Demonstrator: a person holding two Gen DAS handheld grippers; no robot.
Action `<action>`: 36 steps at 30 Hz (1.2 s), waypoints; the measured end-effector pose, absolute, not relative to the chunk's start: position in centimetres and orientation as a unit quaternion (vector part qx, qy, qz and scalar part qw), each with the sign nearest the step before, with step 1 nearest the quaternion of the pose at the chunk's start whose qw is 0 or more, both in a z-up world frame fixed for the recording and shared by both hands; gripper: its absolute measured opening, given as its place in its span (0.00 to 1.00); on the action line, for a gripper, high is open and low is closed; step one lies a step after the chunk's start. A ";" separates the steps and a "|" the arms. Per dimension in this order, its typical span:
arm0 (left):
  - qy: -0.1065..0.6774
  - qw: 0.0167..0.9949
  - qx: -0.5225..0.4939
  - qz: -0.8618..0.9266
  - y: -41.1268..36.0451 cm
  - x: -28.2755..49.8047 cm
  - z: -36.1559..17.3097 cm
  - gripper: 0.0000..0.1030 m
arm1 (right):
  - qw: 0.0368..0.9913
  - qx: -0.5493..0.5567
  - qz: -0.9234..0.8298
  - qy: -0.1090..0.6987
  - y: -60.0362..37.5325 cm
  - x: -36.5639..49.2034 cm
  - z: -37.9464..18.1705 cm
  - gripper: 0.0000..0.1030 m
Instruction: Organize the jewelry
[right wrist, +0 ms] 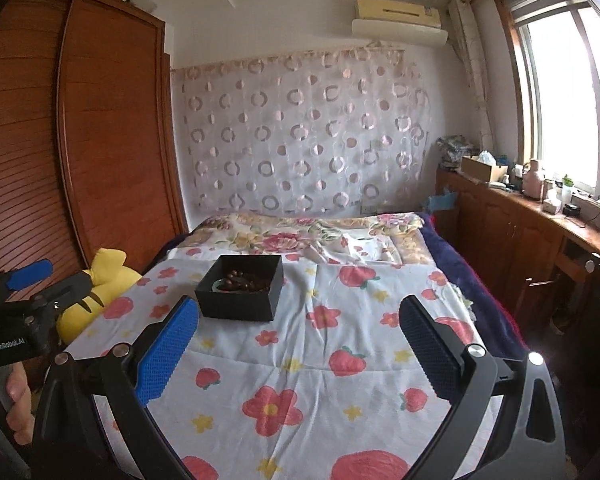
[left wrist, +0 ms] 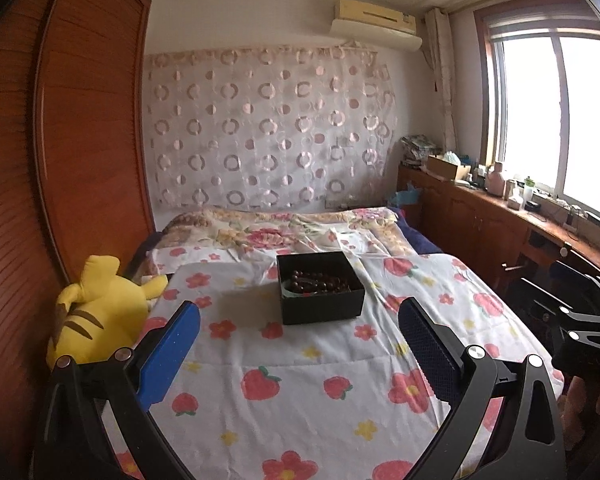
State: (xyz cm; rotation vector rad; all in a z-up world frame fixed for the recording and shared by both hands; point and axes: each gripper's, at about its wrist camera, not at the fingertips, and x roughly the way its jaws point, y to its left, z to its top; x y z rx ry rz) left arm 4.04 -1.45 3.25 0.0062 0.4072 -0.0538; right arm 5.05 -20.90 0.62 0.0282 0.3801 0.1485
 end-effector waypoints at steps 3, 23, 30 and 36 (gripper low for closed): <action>0.202 0.979 0.002 -0.023 -1.3 3.5 3.2 0.93 | 0.979 0.016 0.074 0.190 -21.1 4.8 0.5 0.98; 0.207 0.978 0.003 -0.025 -1.3 3.1 2.4 0.93 | 0.977 0.022 0.074 0.197 -21.3 5.0 -0.3 0.98; 0.209 0.978 0.004 -0.026 -1.3 3.1 2.2 0.93 | 0.977 0.021 0.074 0.197 -21.3 4.9 -0.3 0.98; 0.209 0.978 0.005 -0.025 -1.3 3.1 2.2 0.93 | 0.978 0.021 0.075 0.196 -21.3 5.0 -0.3 0.98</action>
